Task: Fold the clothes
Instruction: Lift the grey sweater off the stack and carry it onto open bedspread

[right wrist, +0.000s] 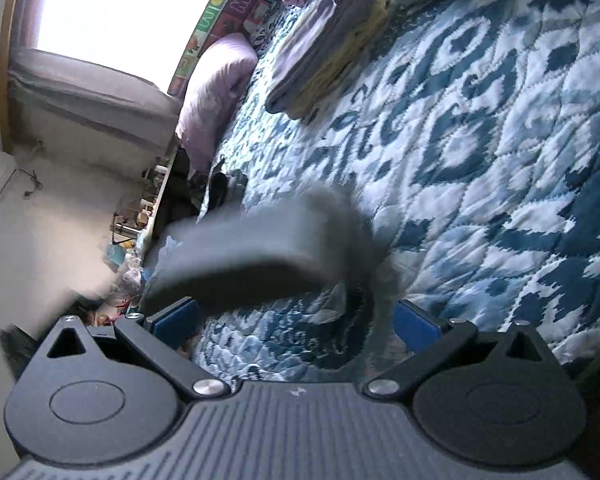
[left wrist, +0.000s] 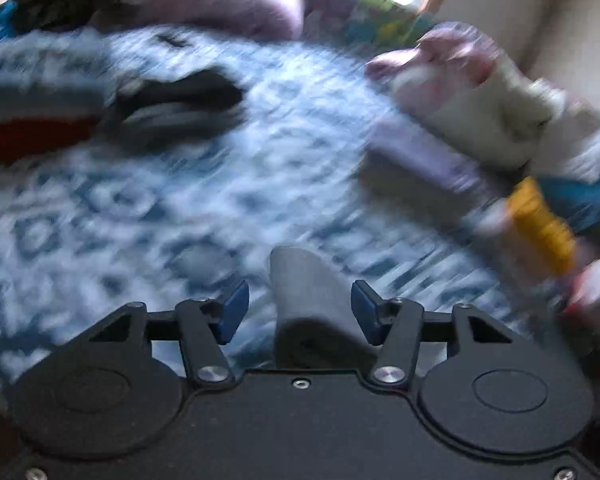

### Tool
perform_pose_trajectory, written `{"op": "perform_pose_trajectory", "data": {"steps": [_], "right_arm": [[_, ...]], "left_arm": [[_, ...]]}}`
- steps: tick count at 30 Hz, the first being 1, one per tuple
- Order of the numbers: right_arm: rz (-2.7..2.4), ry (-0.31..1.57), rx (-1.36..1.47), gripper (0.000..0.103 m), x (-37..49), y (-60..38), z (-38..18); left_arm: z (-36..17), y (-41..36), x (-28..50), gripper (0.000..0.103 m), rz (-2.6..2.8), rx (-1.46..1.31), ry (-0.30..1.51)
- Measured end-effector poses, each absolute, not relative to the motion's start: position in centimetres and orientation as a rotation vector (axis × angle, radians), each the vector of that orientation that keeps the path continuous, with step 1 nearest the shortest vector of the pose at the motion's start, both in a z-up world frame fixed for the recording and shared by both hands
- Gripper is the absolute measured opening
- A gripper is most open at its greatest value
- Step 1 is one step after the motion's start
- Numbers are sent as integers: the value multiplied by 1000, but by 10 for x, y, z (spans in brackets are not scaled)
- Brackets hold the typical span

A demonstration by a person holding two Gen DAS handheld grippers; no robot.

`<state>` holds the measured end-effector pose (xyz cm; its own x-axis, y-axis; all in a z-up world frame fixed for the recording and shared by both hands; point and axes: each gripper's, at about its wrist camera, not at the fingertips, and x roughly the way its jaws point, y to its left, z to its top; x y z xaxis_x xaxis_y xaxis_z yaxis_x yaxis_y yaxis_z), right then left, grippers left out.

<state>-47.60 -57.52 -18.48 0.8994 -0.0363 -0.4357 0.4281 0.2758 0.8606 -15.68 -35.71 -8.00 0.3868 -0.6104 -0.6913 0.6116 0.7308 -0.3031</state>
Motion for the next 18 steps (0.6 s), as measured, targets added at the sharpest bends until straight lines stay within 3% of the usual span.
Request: {"op": "perform_pose_trajectory", "data": {"steps": [6, 11, 18], "right_arm": [[-346, 373, 1228, 103, -455, -574, -210], [-356, 323, 1197, 91, -441, -576, -228], [-303, 310, 1130, 90, -445, -586, -240]], "left_arm": [[-104, -333, -166, 55, -784, 51, 889], [-103, -370, -203, 56, -958, 176, 820], [-130, -418, -251, 56, -1107, 405, 747]]}}
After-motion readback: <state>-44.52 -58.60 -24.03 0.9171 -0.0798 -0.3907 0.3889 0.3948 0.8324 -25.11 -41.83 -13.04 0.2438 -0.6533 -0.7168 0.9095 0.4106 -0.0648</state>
